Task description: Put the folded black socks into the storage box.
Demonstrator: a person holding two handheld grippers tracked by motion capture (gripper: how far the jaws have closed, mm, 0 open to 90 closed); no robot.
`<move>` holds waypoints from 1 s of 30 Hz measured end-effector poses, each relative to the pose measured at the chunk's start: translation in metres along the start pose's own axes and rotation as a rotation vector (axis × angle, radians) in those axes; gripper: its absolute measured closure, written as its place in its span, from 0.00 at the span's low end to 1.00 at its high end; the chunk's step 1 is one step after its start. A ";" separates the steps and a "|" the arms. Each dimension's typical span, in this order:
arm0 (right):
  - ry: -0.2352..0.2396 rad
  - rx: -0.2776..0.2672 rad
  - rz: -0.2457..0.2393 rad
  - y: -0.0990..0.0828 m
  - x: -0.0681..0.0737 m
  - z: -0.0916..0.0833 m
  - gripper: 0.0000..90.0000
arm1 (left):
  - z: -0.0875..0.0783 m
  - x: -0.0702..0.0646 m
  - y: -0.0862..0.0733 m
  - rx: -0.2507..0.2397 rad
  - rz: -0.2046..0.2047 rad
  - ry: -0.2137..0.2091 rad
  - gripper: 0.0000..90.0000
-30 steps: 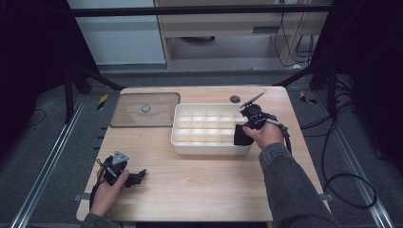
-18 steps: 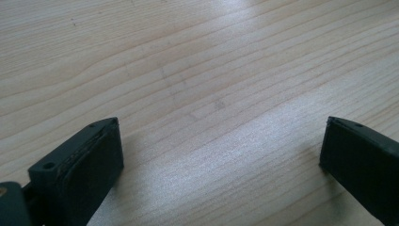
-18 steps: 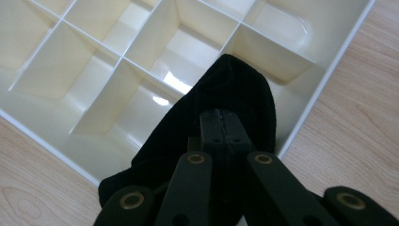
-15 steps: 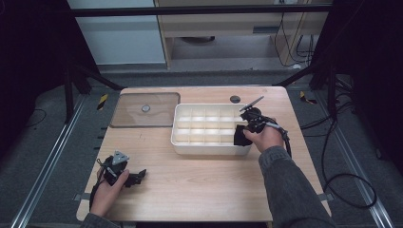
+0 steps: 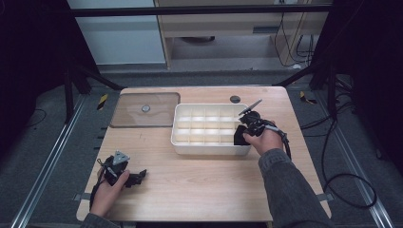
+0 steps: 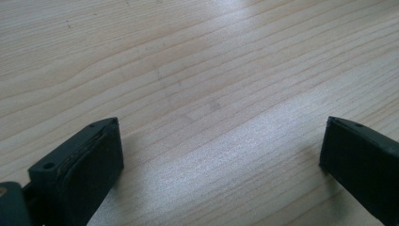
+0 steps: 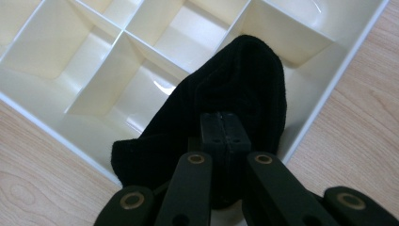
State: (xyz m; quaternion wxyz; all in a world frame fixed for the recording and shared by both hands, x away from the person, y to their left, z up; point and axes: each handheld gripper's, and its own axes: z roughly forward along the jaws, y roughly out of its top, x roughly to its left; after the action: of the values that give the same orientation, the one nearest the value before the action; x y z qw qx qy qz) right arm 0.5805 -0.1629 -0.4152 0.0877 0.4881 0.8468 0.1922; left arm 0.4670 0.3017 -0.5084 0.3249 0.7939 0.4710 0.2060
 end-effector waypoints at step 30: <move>0.010 0.089 0.001 -0.007 0.004 0.019 1.00 | 0.001 -0.002 0.000 -0.002 0.005 -0.007 0.00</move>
State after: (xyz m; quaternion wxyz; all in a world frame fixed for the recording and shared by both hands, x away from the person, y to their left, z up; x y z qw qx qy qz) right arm 0.5797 -0.1583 -0.4349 0.0615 0.4911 0.8546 0.1569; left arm 0.4669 0.2997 -0.5086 0.3269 0.7955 0.4676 0.2043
